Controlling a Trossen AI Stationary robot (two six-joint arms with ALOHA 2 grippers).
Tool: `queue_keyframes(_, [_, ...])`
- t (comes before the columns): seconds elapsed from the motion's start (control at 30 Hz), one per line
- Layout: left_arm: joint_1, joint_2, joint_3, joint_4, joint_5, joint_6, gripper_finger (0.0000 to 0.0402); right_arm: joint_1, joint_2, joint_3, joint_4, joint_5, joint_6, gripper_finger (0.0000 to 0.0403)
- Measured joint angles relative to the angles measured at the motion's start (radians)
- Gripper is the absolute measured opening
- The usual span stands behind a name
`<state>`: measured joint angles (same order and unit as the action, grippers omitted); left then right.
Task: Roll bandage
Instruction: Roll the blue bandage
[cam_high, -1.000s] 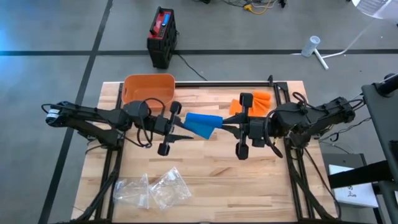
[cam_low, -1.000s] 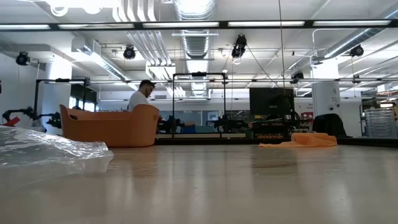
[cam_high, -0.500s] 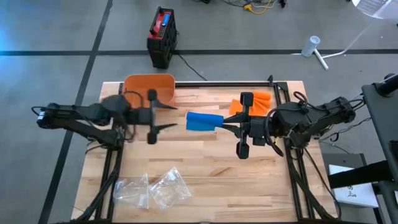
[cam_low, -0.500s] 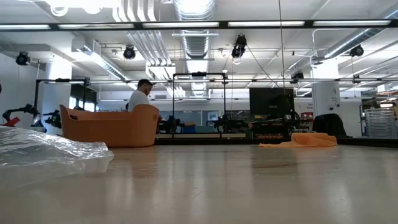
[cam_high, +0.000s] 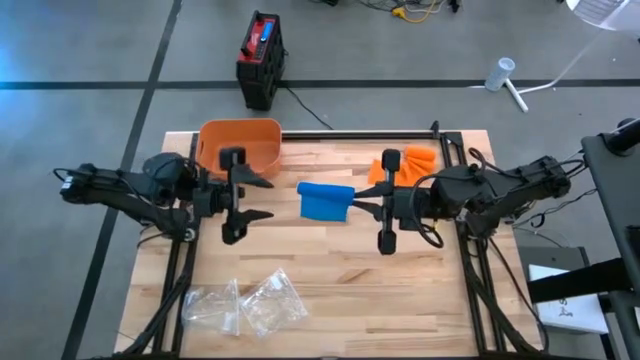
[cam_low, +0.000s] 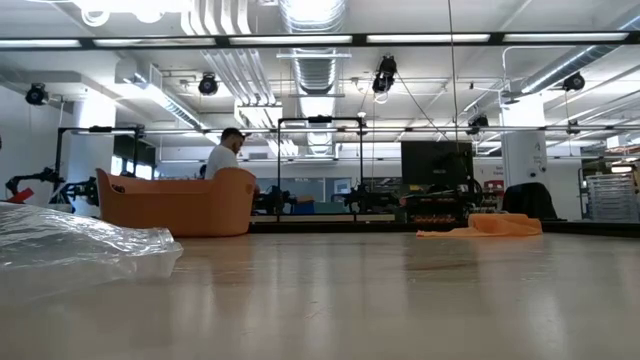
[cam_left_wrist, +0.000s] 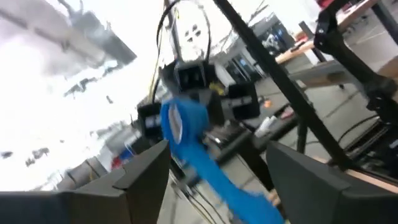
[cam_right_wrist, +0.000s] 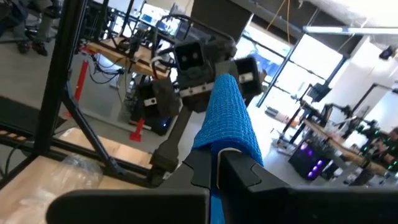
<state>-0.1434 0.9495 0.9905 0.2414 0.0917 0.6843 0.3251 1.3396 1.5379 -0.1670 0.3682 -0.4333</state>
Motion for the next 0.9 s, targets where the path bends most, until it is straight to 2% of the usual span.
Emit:
queue_keyframes(0.13, [0.000, 0.047, 0.003, 0.082, -0.002, -0.006, 0.0274, -0.004, 0.000, 0.000, -0.036, -0.001, 0.031, 0.0003])
queue_keyframes(0.33, [0.000, 0.155, 0.059, 0.075, -0.002, -0.039, 0.0308, -0.005, 0.003, 0.000, -0.075, -0.001, 0.010, 0.0003])
queue_keyframes(0.5, [0.001, 0.213, 0.120, 0.081, -0.054, -0.039, 0.0319, -0.005, 0.005, 0.000, -0.099, -0.051, 0.004, 0.0003])
queue_keyframes(0.73, [0.002, 0.265, 0.164, 0.055, -0.061, -0.046, 0.0296, -0.005, 0.005, 0.000, -0.127, -0.063, 0.004, 0.0003])
queue_keyframes(0.9, [0.006, 0.278, 0.177, 0.007, -0.079, -0.080, 0.0242, -0.005, 0.005, 0.000, -0.131, -0.100, 0.014, 0.0003])
